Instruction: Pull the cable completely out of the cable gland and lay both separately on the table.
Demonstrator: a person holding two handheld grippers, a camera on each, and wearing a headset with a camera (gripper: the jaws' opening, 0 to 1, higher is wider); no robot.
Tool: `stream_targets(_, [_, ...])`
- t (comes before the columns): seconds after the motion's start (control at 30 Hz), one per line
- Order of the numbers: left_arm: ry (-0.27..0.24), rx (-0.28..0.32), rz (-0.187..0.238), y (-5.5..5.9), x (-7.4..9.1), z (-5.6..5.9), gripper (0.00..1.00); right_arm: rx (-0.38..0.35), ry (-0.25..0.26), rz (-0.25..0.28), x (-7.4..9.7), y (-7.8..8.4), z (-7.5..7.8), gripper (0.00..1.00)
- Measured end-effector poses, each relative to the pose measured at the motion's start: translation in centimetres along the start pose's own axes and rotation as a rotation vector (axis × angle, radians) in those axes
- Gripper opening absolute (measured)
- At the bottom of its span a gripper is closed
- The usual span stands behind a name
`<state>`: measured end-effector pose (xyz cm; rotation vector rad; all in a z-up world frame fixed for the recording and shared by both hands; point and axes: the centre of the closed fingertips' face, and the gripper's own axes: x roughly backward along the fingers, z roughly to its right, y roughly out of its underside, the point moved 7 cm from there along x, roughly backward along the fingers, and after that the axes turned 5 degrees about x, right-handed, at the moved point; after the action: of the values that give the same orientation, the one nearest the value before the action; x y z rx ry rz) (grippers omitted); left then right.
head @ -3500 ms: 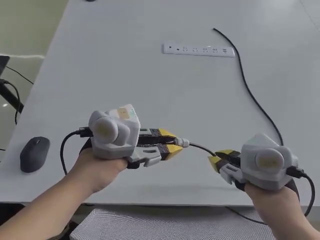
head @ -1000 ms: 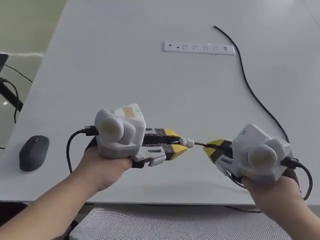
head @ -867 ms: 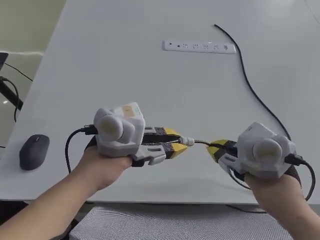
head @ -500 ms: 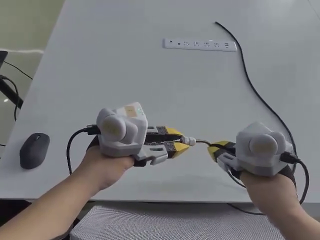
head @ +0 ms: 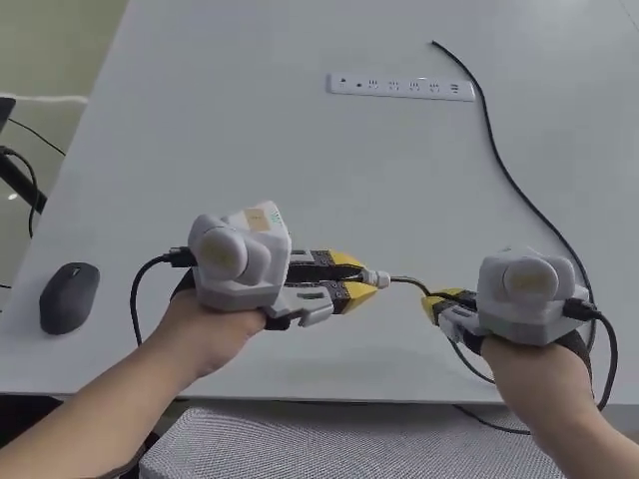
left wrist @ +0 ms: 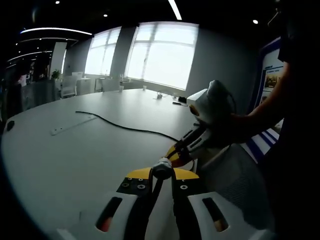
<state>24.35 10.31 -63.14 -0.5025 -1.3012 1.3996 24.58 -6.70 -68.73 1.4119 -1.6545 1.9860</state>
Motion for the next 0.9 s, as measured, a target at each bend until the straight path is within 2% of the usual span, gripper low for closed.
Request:
stream_targets(0.2, [0.004,-0.004,0.0,0.0,-0.1,0.1,0.15,-0.005,0.006,-0.017,-0.1,0.4,0.1,0.0])
stream_targets(0.27, [0.0,-0.004,0.001,0.0,0.0,0.1,0.15,0.029,0.014,-0.003,0.0,0.3,0.2,0.0])
stream_targets(0.37, [-0.003,-0.001,0.0,0.0,0.0,0.0,0.15,0.035,-0.001,-0.007,0.1,0.3,0.1,0.0])
stream_targets(0.4, [-0.006,-0.003,0.001,0.0,0.1,0.0,0.15,0.052,-0.003,0.011,0.2,0.3,0.1,0.0])
stream_targets(0.6, [-0.019,0.0,0.003,-0.1,0.4,-0.2,0.15,0.082,-0.012,0.039,0.9,0.3,0.0,0.01])
stream_targets(0.9, [-0.034,0.013,0.019,-0.3,0.8,-0.6,0.15,0.168,-0.038,0.057,2.0,0.0,-0.4,0.02])
